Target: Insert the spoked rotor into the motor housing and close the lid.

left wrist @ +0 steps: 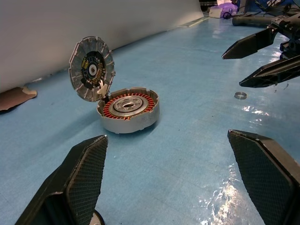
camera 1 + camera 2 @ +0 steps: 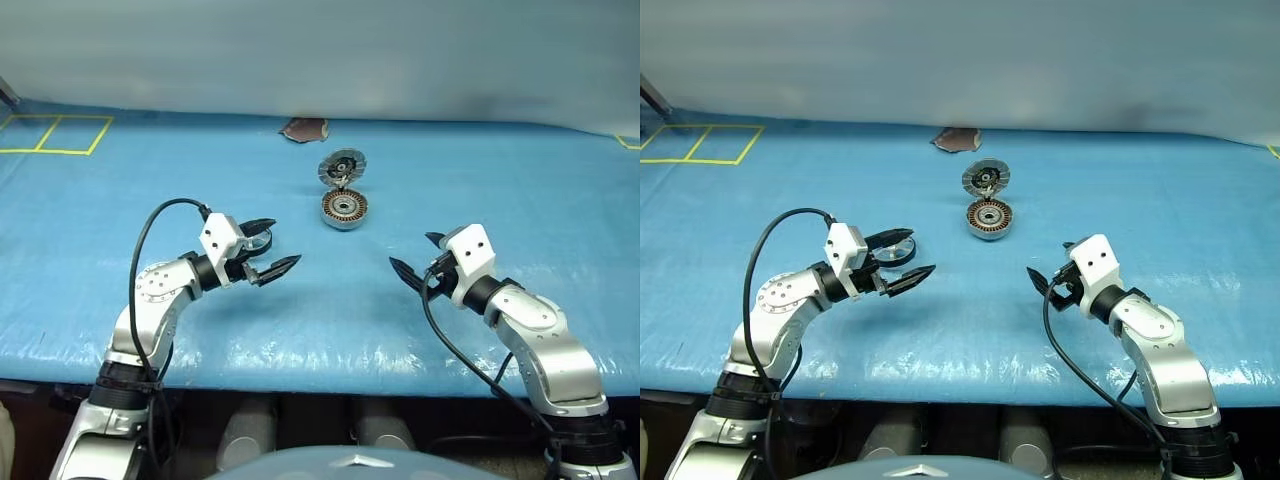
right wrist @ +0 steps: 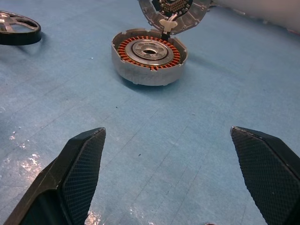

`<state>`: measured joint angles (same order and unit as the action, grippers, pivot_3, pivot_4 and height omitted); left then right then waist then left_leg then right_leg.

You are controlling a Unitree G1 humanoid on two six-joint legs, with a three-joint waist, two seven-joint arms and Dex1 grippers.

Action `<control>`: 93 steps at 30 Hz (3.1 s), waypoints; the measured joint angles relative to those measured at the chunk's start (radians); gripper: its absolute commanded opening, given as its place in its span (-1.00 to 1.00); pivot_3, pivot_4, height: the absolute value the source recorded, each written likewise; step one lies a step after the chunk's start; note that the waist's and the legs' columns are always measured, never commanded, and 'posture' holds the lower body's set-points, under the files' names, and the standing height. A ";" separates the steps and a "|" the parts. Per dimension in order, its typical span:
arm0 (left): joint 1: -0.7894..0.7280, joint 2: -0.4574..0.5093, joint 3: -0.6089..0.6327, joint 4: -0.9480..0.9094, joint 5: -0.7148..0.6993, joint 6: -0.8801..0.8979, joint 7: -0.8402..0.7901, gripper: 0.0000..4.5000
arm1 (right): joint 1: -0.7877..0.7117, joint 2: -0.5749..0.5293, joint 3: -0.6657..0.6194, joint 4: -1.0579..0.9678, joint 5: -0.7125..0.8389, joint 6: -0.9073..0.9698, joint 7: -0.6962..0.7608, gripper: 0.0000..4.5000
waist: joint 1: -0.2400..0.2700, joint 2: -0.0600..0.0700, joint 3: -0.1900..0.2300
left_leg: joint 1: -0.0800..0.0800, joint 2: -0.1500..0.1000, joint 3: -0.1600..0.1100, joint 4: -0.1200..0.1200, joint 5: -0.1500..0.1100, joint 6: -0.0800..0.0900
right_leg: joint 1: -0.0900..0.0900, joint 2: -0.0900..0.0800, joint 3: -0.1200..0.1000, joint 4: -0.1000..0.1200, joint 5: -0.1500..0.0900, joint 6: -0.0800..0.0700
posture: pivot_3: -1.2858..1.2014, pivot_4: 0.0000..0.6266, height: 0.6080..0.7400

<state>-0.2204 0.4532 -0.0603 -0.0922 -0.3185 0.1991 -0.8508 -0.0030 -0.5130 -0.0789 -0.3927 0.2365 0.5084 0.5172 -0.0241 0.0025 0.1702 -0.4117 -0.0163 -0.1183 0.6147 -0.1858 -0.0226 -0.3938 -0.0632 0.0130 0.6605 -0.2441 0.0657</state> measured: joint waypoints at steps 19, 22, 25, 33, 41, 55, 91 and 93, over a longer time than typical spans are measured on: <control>-0.016 -0.006 -0.021 0.007 0.027 -0.006 0.018 0.99 | -0.016 0.030 0.012 0.003 0.004 0.007 -0.041 1.00 | 0.000 0.000 0.000 | 0.000 0.000 0.001 0.000 0.000 0.000 | 0.000 0.000 0.000 0.000 0.000 0.000 | 0.03 -0.52 1.00; -0.015 -0.006 -0.021 0.006 0.029 -0.008 0.021 0.99 | -0.031 0.032 0.023 0.023 -0.001 0.007 -0.043 1.00 | -0.001 0.000 0.000 | 0.000 0.000 0.001 0.000 0.000 0.000 | 0.000 0.000 0.001 0.000 0.000 0.000 | 0.03 -0.52 1.00; -0.007 -0.006 -0.021 0.006 0.031 -0.008 0.022 0.99 | -0.032 0.040 0.029 0.026 0.001 0.007 -0.045 1.00 | 0.000 0.000 0.000 | 0.000 0.000 0.001 0.000 0.000 0.000 | 0.000 0.000 0.001 0.000 0.000 0.000 | 0.03 -0.52 1.00; -0.009 -0.005 -0.021 0.006 0.033 -0.011 0.029 0.99 | -0.054 0.043 0.044 0.048 -0.012 0.003 -0.037 1.00 | 0.000 0.000 0.000 | 0.000 0.000 0.001 0.000 0.000 0.000 | 0.000 0.000 0.001 0.000 0.001 0.001 | 0.03 -0.52 1.00; -0.011 -0.006 -0.021 0.006 0.034 -0.014 0.041 0.99 | -0.058 0.060 0.044 0.070 -0.016 -0.004 -0.044 1.00 | -0.001 0.000 0.000 | 0.000 0.000 0.001 0.000 0.000 0.000 | 0.000 0.000 0.001 0.000 0.001 0.001 | 0.03 -0.52 1.00; 0.064 -0.019 -0.008 -0.009 0.036 -0.036 0.081 0.99 | -0.482 -0.113 0.298 0.330 -0.186 -0.044 0.188 1.00 | -0.013 -0.002 0.002 | 0.000 0.000 0.002 0.000 0.000 0.000 | -0.001 0.000 0.002 0.000 0.003 0.002 | 0.03 -0.52 1.00; 0.211 0.000 0.033 -0.151 0.040 -0.031 0.174 0.99 | -1.014 0.173 0.521 1.334 -0.496 -0.500 0.380 1.00 | -0.017 -0.003 0.003 | 0.000 0.001 0.002 -0.002 0.001 -0.004 | -0.003 0.001 0.002 0.001 0.009 -0.002 | 0.03 -0.52 1.00; 0.211 0.000 0.033 -0.151 0.040 -0.031 0.174 1.00 | -1.024 0.177 0.521 1.352 -0.502 -0.500 0.386 0.82 | -0.017 -0.003 0.003 | 0.001 0.001 0.002 -0.002 0.001 -0.004 | -0.003 0.001 0.003 0.001 0.009 -0.002 | 0.03 -0.52 1.00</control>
<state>-0.0094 0.4533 -0.0276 -0.2432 -0.2781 0.1679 -0.6773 -1.0268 -0.3357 0.4419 0.9591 -0.2659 0.0081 0.9033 -0.0411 -0.0009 0.1727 -0.4110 -0.0157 -0.1160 0.6128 -0.1843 -0.0265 -0.3969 -0.0618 0.0155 0.6613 -0.2347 0.0636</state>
